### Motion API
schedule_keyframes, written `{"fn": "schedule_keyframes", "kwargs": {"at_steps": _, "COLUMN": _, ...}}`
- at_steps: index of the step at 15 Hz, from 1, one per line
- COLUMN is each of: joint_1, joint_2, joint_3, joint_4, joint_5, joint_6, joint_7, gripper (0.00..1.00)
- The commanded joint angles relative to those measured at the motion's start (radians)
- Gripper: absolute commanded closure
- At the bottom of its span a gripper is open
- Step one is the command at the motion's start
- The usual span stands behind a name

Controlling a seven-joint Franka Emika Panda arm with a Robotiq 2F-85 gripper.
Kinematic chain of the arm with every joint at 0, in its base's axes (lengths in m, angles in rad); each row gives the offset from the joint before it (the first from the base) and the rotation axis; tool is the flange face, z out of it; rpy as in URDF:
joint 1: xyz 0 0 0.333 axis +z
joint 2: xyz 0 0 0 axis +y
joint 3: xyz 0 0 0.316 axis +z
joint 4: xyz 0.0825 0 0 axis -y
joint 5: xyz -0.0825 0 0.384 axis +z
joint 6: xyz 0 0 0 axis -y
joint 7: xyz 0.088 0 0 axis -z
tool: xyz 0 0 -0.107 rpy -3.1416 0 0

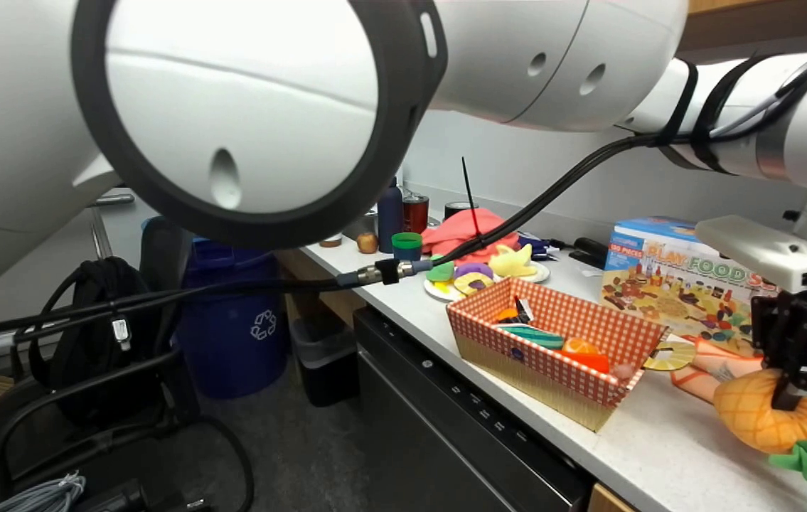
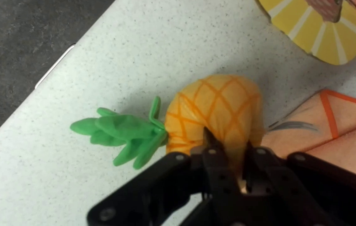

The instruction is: Remove the toy pineapple from the fruit box and put it on the counter

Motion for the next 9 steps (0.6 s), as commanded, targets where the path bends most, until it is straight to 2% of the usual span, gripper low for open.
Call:
{"fn": "schedule_keyframes", "kwargs": {"at_steps": 1, "joint_1": -0.020, "joint_2": 0.033, "joint_3": 0.016, "joint_4": 0.080, "joint_5": 0.011, "joint_6": -0.006, "joint_7": -0.043, "gripper": 0.96}}
{"fn": "schedule_keyframes", "kwargs": {"at_steps": 4, "joint_1": -0.027, "joint_2": 0.028, "joint_3": 0.029, "joint_4": 0.085, "joint_5": 0.013, "joint_6": -0.014, "joint_7": -0.116, "gripper": 0.96}}
{"fn": "schedule_keyframes", "kwargs": {"at_steps": 5, "joint_1": -0.028, "joint_2": 0.028, "joint_3": 0.031, "joint_4": 0.086, "joint_5": 0.011, "joint_6": -0.018, "joint_7": -0.146, "gripper": 0.59}}
{"fn": "schedule_keyframes", "kwargs": {"at_steps": 6, "joint_1": -0.048, "joint_2": 0.028, "joint_3": 0.032, "joint_4": 0.102, "joint_5": 0.012, "joint_6": -0.031, "joint_7": -0.188, "gripper": 0.58}}
{"fn": "schedule_keyframes", "kwargs": {"at_steps": 9, "joint_1": -0.066, "joint_2": 0.028, "joint_3": 0.030, "joint_4": 0.112, "joint_5": 0.012, "joint_6": -0.036, "joint_7": -0.259, "gripper": 0.35}}
